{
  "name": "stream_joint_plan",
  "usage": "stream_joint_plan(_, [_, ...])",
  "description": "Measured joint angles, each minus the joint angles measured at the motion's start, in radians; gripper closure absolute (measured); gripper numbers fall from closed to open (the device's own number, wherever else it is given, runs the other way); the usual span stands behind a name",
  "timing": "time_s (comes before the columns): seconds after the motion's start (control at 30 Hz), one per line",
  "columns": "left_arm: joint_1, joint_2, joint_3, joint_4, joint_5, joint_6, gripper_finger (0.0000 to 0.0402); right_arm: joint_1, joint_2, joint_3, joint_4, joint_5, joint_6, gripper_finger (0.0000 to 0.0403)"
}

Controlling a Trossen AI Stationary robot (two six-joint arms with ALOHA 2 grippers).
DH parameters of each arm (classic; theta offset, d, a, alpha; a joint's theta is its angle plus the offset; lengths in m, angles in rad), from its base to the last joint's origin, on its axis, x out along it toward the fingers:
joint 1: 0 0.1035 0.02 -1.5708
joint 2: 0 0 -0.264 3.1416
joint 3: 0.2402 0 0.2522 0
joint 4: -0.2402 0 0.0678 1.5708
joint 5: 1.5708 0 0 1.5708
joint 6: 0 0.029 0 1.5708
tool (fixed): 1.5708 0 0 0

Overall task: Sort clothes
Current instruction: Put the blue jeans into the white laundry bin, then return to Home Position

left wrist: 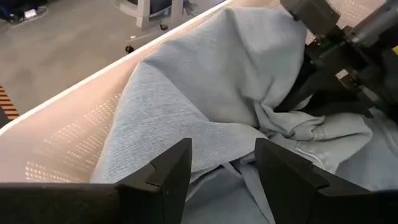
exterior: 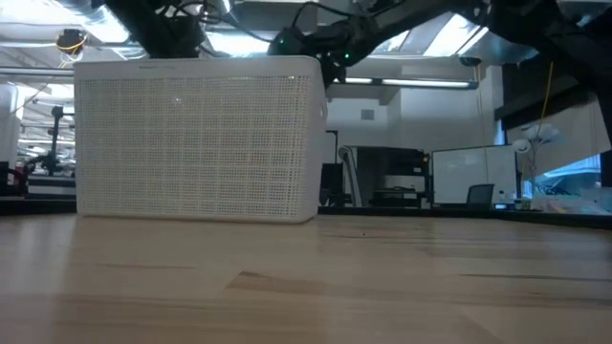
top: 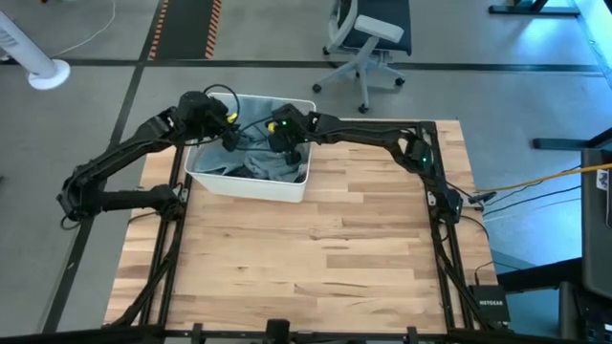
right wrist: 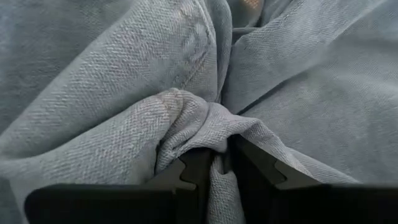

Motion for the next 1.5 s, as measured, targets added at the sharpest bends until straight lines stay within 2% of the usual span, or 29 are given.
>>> stream_joint_plan(0.13, [0.0, -0.018, -0.001, 0.007, 0.0, 0.0, 0.0229, 0.004, -0.021, 0.027, -0.052, -0.01, -0.001, 0.0327])
stream_joint_plan(0.47, [-0.001, -0.146, -0.001, 0.05, 0.008, 0.013, 0.0229, 0.023, -0.133, 0.212, -0.168, -0.015, -0.007, 0.0327])
stream_joint_plan(0.6, [-0.001, -0.171, -0.001, 0.047, 0.008, 0.014, 0.0229, 0.021, -0.151, 0.27, -0.206, 0.021, -0.006, 0.0327])
stream_joint_plan(0.87, [-0.001, -0.175, -0.001, 0.042, 0.013, 0.011, 0.0229, 0.021, -0.129, 0.28, -0.27, -0.002, 0.036, 0.0326])
stream_joint_plan(1.0, [-0.001, -0.175, -0.001, 0.043, 0.042, 0.006, 0.0229, 0.021, -0.125, 0.28, -0.298, 0.027, 0.039, 0.0311])
stream_joint_plan(1.1, [-0.001, -0.175, -0.001, 0.044, 0.101, 0.017, 0.0229, 0.021, -0.16, 0.279, -0.321, 0.008, 0.037, 0.0289])
stream_joint_plan(1.27, [-0.004, -0.216, -0.036, 0.089, 0.267, 0.03, 0.0229, 0.021, -0.276, 0.282, -0.379, -0.053, 0.034, 0.0269])
stream_joint_plan(1.5, [-0.07, -0.405, -0.216, 0.258, 0.407, 0.021, 0.0229, 0.042, -0.383, 0.28, -0.538, -0.015, 0.04, 0.0267])
